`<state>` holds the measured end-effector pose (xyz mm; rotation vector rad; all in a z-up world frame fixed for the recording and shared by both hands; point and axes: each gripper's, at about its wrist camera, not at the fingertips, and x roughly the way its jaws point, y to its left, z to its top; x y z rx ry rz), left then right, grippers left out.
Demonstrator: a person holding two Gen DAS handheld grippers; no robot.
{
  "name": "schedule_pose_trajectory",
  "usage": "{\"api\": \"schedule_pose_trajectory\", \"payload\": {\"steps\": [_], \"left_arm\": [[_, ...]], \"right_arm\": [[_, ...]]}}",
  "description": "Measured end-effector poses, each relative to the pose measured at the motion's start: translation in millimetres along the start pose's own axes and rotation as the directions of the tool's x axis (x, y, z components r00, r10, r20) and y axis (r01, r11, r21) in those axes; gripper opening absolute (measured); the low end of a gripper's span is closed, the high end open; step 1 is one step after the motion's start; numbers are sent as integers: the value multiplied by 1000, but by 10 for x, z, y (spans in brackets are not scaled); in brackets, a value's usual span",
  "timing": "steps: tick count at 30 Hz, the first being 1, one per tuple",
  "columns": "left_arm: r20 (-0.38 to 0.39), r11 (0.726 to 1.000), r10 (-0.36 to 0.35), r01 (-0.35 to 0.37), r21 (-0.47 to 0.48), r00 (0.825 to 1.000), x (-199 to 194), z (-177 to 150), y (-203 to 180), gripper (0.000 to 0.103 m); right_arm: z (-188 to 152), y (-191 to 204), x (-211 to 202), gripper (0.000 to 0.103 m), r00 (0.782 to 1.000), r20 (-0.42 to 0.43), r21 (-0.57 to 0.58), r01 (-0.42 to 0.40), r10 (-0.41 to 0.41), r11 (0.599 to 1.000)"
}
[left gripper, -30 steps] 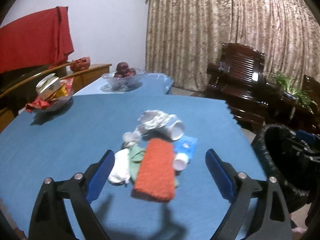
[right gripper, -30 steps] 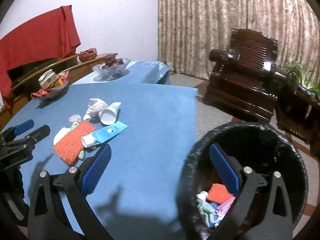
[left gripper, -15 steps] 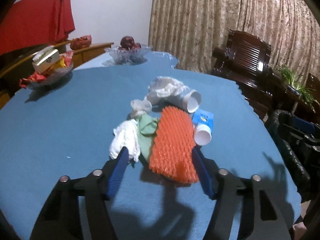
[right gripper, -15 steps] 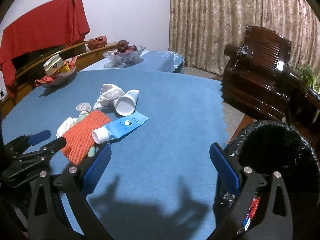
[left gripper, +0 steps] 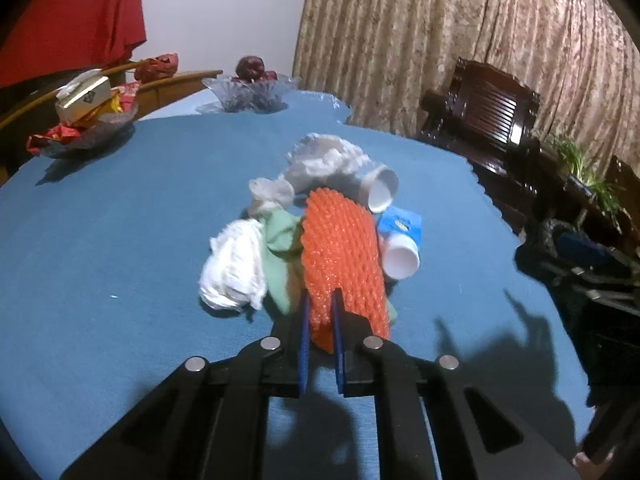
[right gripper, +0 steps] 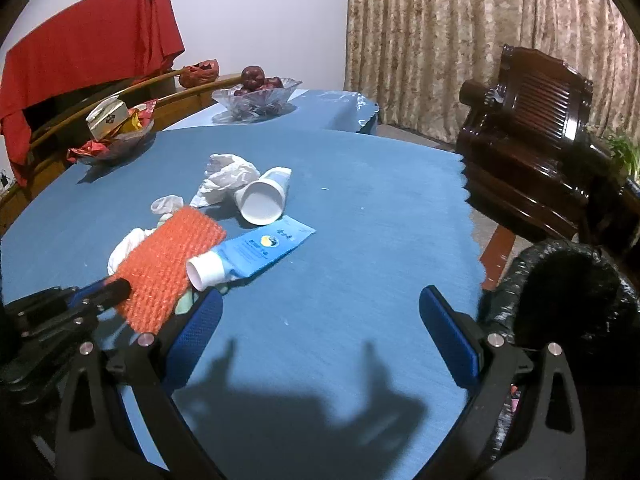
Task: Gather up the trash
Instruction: 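Return both tools to the table and grasp the orange foam net with the left tool, then grasp the blue hand-cream tube by its cap with the right tool while the left tool holds the net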
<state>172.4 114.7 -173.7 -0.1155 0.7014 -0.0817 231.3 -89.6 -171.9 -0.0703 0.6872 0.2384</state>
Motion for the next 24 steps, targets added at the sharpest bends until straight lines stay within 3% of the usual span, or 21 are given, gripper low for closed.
{"api": "schedule_pose_trajectory", "payload": {"steps": [8, 16, 24], "left_arm": [[61, 998, 55, -54, -24, 997, -161, 96, 221, 10], [59, 997, 78, -76, -34, 995, -34, 154, 349, 10], [54, 997, 61, -59, -44, 997, 18, 159, 361, 10]], "right_arm": [[77, 296, 339, 96, 999, -35, 7, -40, 40, 999], [156, 525, 639, 96, 996, -71, 9, -54, 55, 998], [118, 424, 712, 96, 992, -122, -8, -16, 15, 1000]]}}
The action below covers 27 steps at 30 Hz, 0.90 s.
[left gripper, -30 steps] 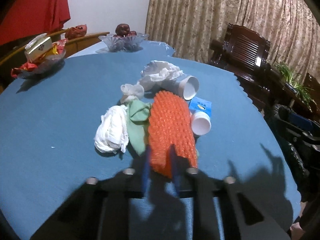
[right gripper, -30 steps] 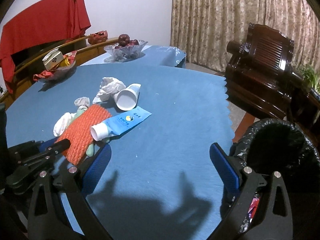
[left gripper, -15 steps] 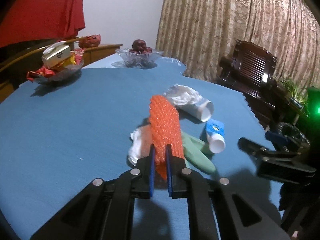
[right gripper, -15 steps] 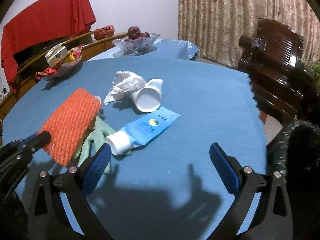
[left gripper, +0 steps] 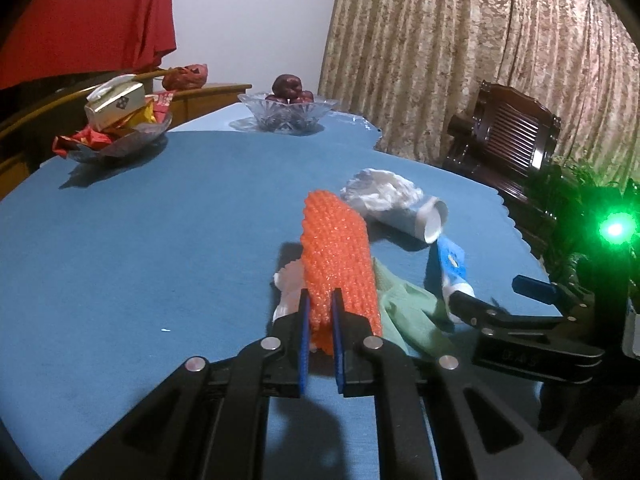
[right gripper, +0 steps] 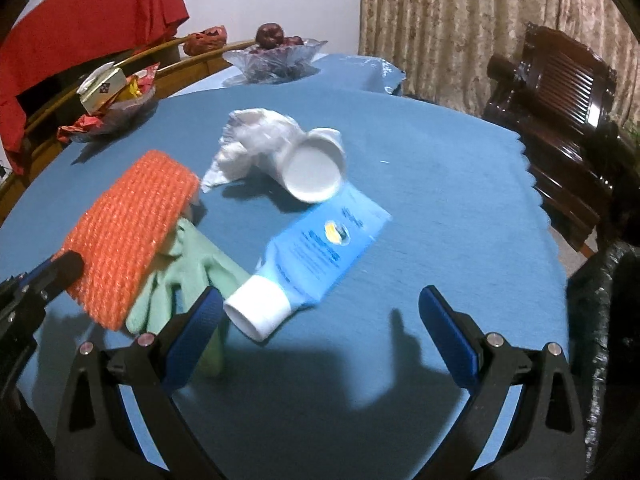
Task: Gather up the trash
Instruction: 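Grasp the blue hand-cream tube by its cap with the right tool while the left tool holds the net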
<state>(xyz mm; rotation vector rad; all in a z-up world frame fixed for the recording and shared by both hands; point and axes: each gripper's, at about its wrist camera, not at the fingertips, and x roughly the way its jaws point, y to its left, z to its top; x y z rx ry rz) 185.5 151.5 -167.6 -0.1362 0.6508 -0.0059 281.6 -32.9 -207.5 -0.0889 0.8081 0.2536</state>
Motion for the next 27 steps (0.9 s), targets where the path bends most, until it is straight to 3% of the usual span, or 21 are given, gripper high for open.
{"api": "schedule_pose_trajectory", "payload": {"steps": [4, 10, 14, 22, 25, 27], "left_arm": [[3, 1000, -12, 12, -1, 1000, -17, -12, -60, 10], [6, 1000, -15, 15, 3, 1000, -23, -9, -114, 10], [13, 1000, -4, 4, 2, 1000, -44, 6, -89, 10], [12, 1000, 3, -3, 5, 1000, -39, -5, -70, 10], [6, 1000, -1, 1, 5, 1000, -20, -13, -79, 10], [5, 1000, -4, 4, 6, 1000, -17, -12, -94, 10]], "right_arm": [[-95, -153, -74, 96, 998, -25, -13, 60, -61, 998], [-122, -241, -143, 95, 1000, -16, 35, 17, -16, 999], [-72, -111, -87, 84, 999, -19, 53, -42, 43, 998], [-51, -43, 168, 60, 996, -74, 96, -45, 53, 994], [-43, -23, 161, 40, 993, -75, 89, -89, 96, 992], [-32, 0, 145, 34, 990, -83, 75, -111, 118, 991]]}}
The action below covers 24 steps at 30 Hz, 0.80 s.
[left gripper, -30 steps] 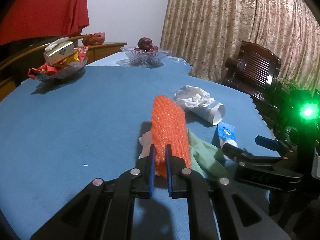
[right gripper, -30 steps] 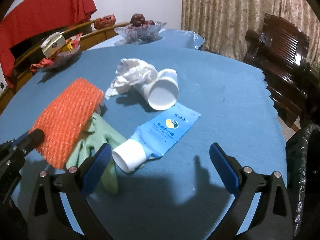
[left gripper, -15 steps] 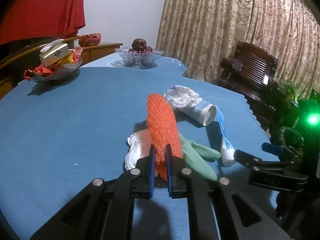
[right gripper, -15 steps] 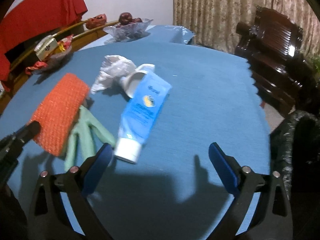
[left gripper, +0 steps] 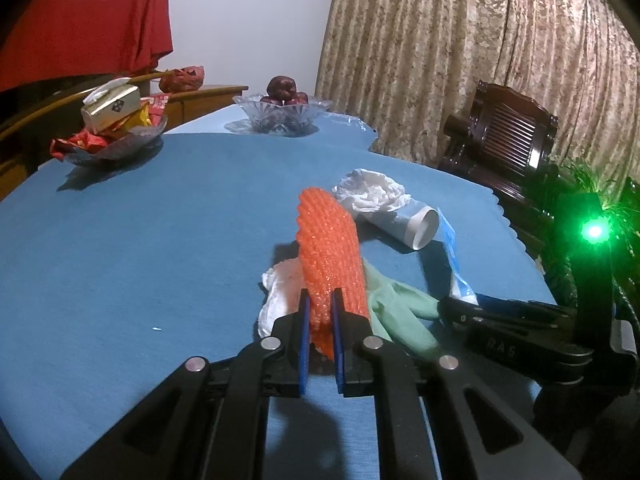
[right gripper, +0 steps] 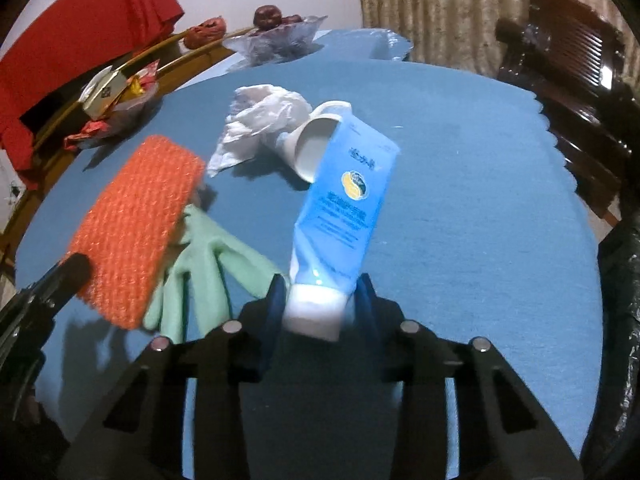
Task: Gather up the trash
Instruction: 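Grasp the blue hand-cream tube by its cap with the right tool while the left tool holds the net, then carry the orange net and blue tube over the bin and open both tools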
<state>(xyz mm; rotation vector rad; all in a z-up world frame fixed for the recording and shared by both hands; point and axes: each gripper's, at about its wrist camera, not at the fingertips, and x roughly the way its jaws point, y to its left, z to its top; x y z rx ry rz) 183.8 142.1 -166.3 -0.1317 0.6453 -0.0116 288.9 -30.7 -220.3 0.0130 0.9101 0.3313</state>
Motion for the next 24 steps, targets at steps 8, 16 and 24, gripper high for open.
{"api": "schedule_pose_trajectory", "payload": {"steps": [8, 16, 24], "left_arm": [[3, 1000, -16, 16, 11, 1000, -17, 13, -74, 10], [-9, 1000, -24, 24, 14, 1000, -7, -27, -152, 10], [-7, 1000, -22, 22, 15, 1000, -7, -24, -140, 10]], "right_arm": [[-138, -106, -212, 30, 992, -35, -109, 117, -122, 987], [-194, -320, -232, 35, 998, -37, -6, 41, -41, 999], [-209, -297, -264, 29, 999, -29, -2, 42, -42, 999]]}}
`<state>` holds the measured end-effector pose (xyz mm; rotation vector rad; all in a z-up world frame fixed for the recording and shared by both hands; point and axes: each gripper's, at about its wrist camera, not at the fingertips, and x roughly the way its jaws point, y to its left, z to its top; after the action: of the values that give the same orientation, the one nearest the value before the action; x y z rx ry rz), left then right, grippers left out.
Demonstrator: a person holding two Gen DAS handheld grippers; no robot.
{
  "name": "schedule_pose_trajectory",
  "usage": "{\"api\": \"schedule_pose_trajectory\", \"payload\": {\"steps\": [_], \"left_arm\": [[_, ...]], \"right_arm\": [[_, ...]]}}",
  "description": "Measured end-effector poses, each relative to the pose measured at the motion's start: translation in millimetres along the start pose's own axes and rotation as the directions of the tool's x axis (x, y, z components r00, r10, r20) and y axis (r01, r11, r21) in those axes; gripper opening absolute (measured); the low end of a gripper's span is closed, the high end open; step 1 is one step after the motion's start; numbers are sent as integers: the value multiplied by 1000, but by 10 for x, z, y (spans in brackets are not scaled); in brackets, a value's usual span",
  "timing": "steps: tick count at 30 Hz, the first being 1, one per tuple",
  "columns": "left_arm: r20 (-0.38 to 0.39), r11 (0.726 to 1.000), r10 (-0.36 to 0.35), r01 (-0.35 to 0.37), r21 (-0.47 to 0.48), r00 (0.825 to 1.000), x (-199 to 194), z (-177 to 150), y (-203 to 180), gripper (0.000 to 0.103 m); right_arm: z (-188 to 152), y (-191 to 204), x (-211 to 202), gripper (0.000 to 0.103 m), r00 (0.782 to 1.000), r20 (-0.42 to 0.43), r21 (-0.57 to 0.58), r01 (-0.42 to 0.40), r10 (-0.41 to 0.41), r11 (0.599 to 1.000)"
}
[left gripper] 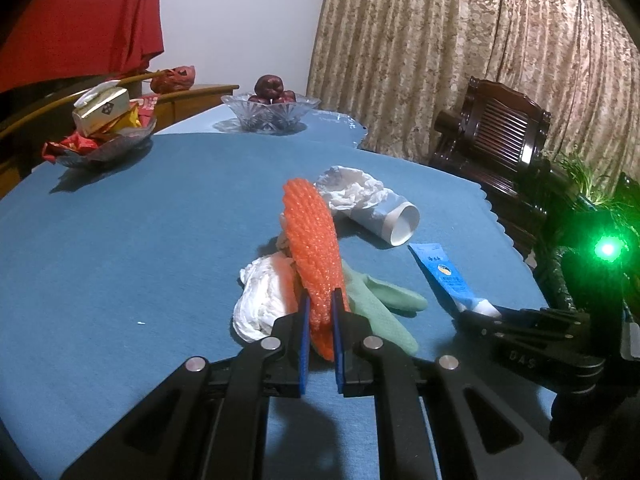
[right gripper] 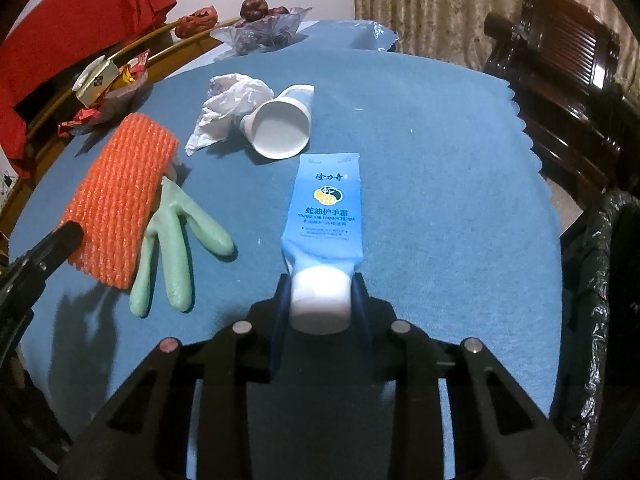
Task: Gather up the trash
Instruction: 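Carry the orange net and blue tube over the bin and open both tools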
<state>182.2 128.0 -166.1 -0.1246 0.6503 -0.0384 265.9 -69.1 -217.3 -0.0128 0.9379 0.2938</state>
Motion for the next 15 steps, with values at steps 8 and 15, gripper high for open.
{"api": "schedule_pose_trajectory", "payload": {"steps": [8, 15], "left_arm": [[17, 999, -30, 30, 15, 999, -116, 68, -143, 10], [28, 997, -75, 74, 39, 997, -270, 151, -414, 10]], "right_arm": [[33, -15, -358, 28, 997, 82, -39, 15, -12, 999], [54, -141, -700, 28, 990, 140, -36, 20, -15, 999]]}}
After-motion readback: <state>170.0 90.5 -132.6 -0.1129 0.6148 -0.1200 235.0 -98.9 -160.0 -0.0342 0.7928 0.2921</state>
